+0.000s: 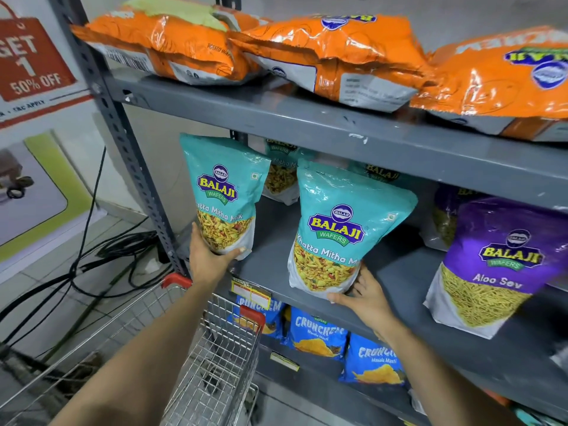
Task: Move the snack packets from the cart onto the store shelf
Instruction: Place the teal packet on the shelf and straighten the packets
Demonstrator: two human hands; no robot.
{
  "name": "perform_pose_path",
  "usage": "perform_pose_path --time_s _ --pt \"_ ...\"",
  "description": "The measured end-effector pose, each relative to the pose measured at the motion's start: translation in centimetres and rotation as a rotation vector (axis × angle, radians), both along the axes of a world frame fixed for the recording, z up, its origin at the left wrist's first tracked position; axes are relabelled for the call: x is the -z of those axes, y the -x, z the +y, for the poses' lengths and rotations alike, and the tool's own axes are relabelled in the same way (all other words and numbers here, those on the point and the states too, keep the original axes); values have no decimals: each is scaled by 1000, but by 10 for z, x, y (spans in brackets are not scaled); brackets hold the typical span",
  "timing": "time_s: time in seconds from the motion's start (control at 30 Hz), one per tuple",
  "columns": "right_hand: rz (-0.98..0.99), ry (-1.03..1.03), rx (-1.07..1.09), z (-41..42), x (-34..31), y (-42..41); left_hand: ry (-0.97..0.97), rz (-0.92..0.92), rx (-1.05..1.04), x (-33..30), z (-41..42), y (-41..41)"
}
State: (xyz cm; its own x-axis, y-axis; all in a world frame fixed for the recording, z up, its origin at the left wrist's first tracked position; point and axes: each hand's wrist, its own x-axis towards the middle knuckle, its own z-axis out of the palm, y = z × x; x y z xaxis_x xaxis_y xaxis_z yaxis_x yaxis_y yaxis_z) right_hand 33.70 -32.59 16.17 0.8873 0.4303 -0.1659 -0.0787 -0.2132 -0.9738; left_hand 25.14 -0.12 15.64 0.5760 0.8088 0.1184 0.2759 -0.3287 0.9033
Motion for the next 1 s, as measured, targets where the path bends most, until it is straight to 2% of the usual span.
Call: perform_pose_path --time_s 0.23,0.53,0.7,0.83,1.0 --pt "-2 -22 34 2 6 0 -44 -23 -68 3 -2 2" --pt "3 -22 37 4 5 -2 3 16 -62 0 -11 9" --pt "7 -46 98 -18 8 -1 -143 -92 -118 -9 -64 22" --pt "-97 -35 282 -77 11 14 -246 -186 91 -5 -137 18" --pt "-421 152 653 -182 8 33 -311 -331 525 -11 -258 2"
